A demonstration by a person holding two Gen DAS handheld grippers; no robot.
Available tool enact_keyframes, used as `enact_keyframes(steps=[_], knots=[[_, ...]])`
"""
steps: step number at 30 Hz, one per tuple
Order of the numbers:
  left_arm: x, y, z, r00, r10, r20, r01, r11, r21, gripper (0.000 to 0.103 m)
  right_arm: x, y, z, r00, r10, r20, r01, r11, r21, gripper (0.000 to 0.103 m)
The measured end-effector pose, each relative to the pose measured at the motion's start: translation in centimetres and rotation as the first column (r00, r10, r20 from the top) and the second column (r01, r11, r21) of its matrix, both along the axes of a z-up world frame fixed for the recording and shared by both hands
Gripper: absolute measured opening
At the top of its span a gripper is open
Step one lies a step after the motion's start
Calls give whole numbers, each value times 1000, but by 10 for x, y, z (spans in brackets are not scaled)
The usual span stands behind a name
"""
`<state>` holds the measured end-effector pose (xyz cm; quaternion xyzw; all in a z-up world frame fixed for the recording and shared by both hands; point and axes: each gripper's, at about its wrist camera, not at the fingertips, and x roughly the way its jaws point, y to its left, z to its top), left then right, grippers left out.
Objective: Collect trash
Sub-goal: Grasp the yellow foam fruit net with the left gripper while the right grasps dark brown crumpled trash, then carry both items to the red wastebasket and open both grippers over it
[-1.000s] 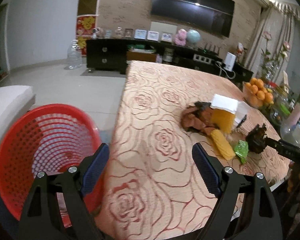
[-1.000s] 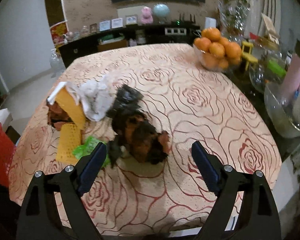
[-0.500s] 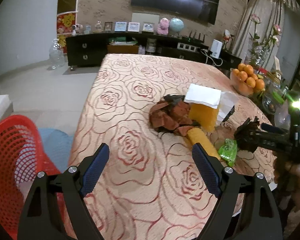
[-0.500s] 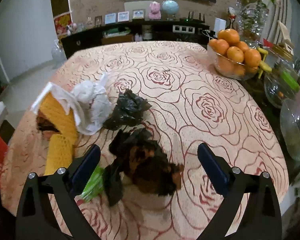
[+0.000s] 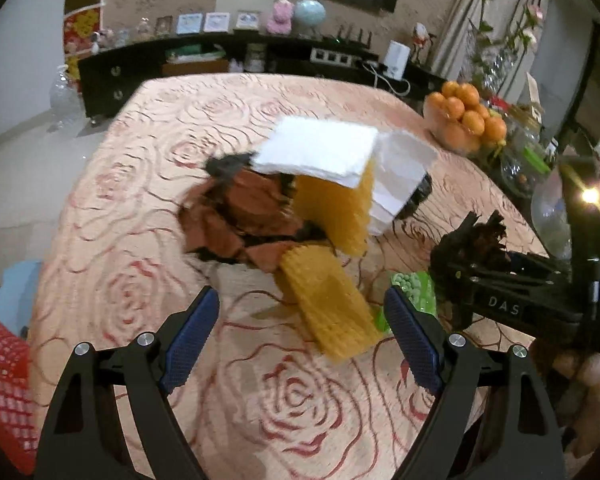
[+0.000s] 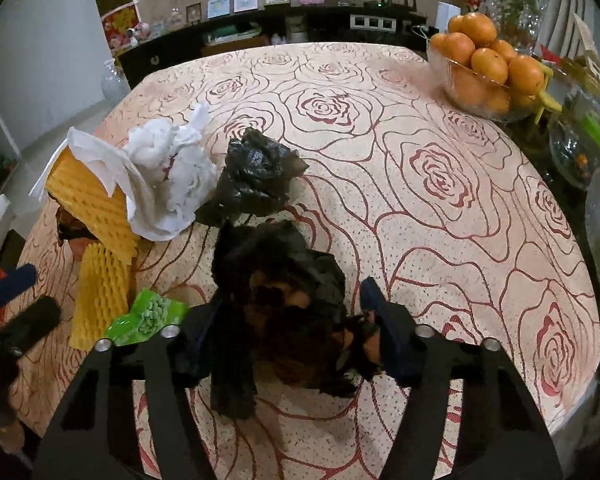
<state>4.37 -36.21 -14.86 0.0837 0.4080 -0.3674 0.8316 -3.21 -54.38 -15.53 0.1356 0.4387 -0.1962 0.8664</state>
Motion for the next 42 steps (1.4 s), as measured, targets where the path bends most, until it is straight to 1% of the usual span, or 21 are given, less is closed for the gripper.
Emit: enact_keyframes(steps=[1,2,4,5,7,8,9,10,11,12,13,19,24,28,33,38,42], knots=[[0,-4,-3,1000,-6,-1,6,1000,8,80,-1,-1,0,1000,-1,3,1,1000,5,54],[0,-8,-6,1000,-10,-3,10,1000,14,78,-2,-2,0,1000,-5,6,4,1000,11,53],[1,-14,-13,999,-26,-20,27,999,29,61,-2,-4,0,1000,-10,8,10,1000,19,53],[2,-15,-15,999,-30,-29,31,999,33,57,-3,-5,0,1000,-11,10,11,1000,22,52],[4,-17,-21,998,-38,-52,40,999,36,43,-3,-4,0,1000,-11,11,10,1000,20,52],[4,-18,-23,998,-40,-57,42,999,35,39,-3,-4,0,1000,-10,11,10,1000,19,52],[4,-19,-24,997,-44,-68,46,998,30,33,-4,-3,0,1000,-10,12,10,1000,19,51],[3,-18,-25,997,-44,-69,46,999,24,31,-4,-3,0,1000,-10,15,9,1000,20,51],[4,-18,-25,997,-42,-66,44,999,19,28,-4,-3,1,1000,-10,17,10,1000,21,51],[3,-17,-24,997,-47,-66,48,999,13,22,-5,-3,1,1000,-10,19,9,1000,23,50],[3,-17,-23,997,-49,-66,50,999,10,20,-5,-3,2,1000,-10,23,9,1000,25,50],[4,-1,-8,998,-29,-52,28,999,-26,15,-11,-1,9,998,-11,62,10,1000,27,48],[-2,14,11,1000,-13,-4,13,998,-54,15,-15,4,19,994,3,111,-5,1000,15,48],[-6,22,21,1000,-7,12,8,997,-72,15,-17,8,25,989,11,146,-13,1000,11,48],[-17,38,41,997,3,72,4,995,-97,15,-20,14,34,980,30,194,-31,1000,3,48],[-25,57,63,990,27,137,-11,993,-117,15,-27,25,47,960,62,273,-65,998,4,48],[-27,80,80,981,68,179,-43,989,-143,15,-29,37,55,952,86,295,-85,996,-17,48]])
